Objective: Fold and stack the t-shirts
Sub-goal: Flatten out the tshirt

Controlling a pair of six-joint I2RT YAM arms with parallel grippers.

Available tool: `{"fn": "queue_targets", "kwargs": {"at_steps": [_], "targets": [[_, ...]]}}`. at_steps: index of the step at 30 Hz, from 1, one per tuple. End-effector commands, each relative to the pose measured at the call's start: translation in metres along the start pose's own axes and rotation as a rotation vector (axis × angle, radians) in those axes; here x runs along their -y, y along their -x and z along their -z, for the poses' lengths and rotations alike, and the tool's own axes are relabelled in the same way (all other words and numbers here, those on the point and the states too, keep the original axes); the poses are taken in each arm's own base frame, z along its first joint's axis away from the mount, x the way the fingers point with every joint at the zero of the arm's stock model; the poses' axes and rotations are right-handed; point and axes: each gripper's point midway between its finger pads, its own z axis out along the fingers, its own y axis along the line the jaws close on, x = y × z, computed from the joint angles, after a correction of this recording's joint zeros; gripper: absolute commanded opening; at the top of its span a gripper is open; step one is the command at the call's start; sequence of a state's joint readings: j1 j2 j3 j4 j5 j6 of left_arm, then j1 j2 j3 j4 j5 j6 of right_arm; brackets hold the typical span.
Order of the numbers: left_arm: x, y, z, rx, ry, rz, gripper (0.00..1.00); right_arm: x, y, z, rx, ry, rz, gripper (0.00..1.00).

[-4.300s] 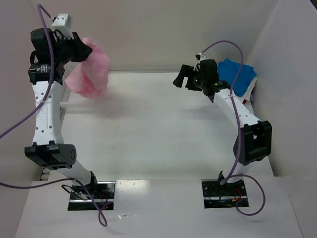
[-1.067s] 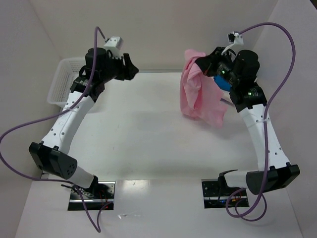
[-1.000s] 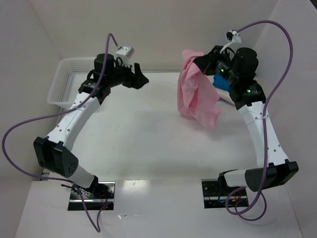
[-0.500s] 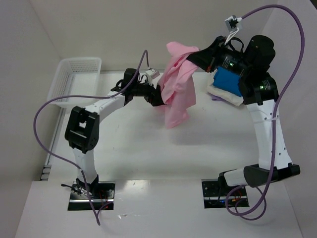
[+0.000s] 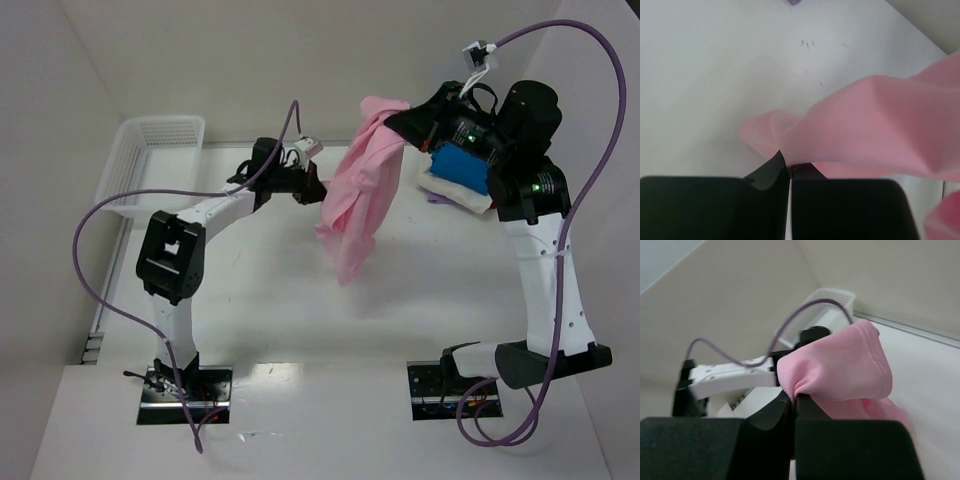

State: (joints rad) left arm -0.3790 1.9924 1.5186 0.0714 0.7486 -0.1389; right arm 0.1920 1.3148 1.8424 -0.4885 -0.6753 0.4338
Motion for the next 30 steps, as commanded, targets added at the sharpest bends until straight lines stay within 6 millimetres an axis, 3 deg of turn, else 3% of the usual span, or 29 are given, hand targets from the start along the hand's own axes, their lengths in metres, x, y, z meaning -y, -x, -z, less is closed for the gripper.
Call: {"fn": "queue_targets", "kwargs": {"at_steps": [1, 3, 4, 7, 10, 13, 16, 21, 27, 30], "targets": [[0.006, 0.08, 0.083, 0.175, 0.254, -0.082, 0.0, 0.064, 0.011, 0.001, 0.112, -0.318, 0.022, 0.0], [0.01, 0.098, 0.115, 0.189, 0.387, -0.108, 0.0, 0.08, 0.017, 0.001, 0.14, -0.38, 0.034, 0.0], [0.002, 0.108, 0.134, 0.203, 0.507, -0.106, 0.0, 0.086, 0.017, -0.001, 0.14, -0.395, 0.036, 0.0], [0.005, 0.145, 0.213, 0.268, 0.807, -0.101, 0.0, 0.109, 0.021, -0.004, 0.165, -0.472, 0.038, 0.0], [0.021, 0.169, 0.277, 0.368, 0.948, -0.089, 0.0, 0.131, 0.021, 0.001, 0.194, -0.556, 0.036, 0.0], [0.028, 0.175, 0.308, 0.415, 0.983, -0.065, 0.0, 0.146, 0.009, 0.005, 0.189, -0.587, 0.015, 0.0], [0.026, 0.168, 0.319, 0.406, 1.022, -0.036, 0.0, 0.161, -0.018, 0.003, 0.15, -0.588, -0.014, 0.0], [0.009, 0.137, 0.313, 0.328, 1.063, 0.017, 0.0, 0.183, -0.069, 0.002, 0.021, -0.606, -0.023, 0.01], [0.008, 0.125, 0.313, 0.278, 1.073, 0.003, 0.0, 0.198, -0.077, 0.013, -0.008, -0.666, -0.004, 0.01], [0.017, 0.118, 0.305, 0.241, 1.008, 0.0, 0.0, 0.191, -0.071, 0.01, 0.001, -0.638, 0.001, 0.0]]}}
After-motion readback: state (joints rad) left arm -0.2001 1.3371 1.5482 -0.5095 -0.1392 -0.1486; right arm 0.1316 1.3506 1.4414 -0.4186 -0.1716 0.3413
